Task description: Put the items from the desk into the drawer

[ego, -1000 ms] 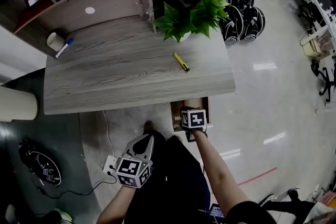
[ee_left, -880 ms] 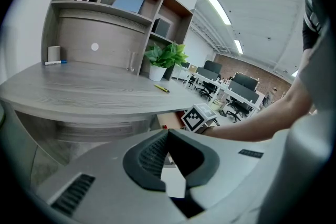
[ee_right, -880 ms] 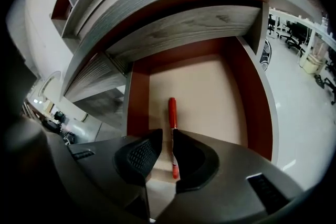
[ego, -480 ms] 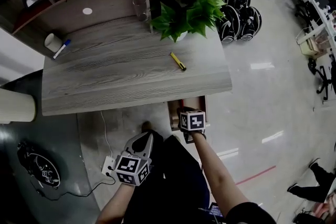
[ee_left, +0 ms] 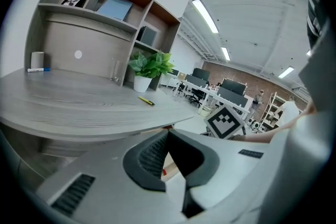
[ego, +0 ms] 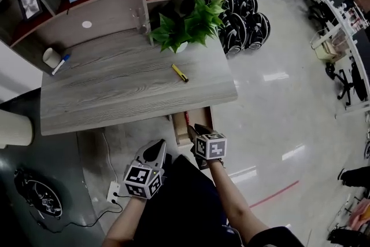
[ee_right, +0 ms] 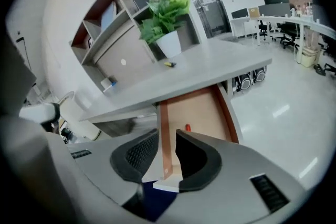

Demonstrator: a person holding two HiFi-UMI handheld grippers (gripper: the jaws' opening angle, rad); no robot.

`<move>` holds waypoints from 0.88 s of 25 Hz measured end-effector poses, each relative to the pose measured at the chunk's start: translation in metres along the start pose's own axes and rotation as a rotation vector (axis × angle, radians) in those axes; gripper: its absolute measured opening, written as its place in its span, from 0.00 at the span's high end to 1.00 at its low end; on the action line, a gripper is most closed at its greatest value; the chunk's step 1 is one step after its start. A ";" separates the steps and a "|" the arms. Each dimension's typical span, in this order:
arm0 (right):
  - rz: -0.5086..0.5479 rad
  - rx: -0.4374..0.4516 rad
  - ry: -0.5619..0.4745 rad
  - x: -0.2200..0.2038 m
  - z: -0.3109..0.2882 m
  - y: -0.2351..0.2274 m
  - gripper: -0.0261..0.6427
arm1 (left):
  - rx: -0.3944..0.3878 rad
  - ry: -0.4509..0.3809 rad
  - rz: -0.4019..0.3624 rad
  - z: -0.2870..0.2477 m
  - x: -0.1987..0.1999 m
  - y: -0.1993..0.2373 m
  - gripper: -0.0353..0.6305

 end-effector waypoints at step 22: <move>0.165 0.061 -0.573 0.039 0.167 0.093 0.98 | -0.151 -0.181 -0.108 0.005 0.056 -0.060 0.92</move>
Point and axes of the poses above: the fingertips, and each gripper's own axes: z backward along the fingers, y to its left, x out of its top, the point moved 7 cm from there along z, backward along the fingers, and after that the axes turned 5 degrees about y, right-handed, at the moved point
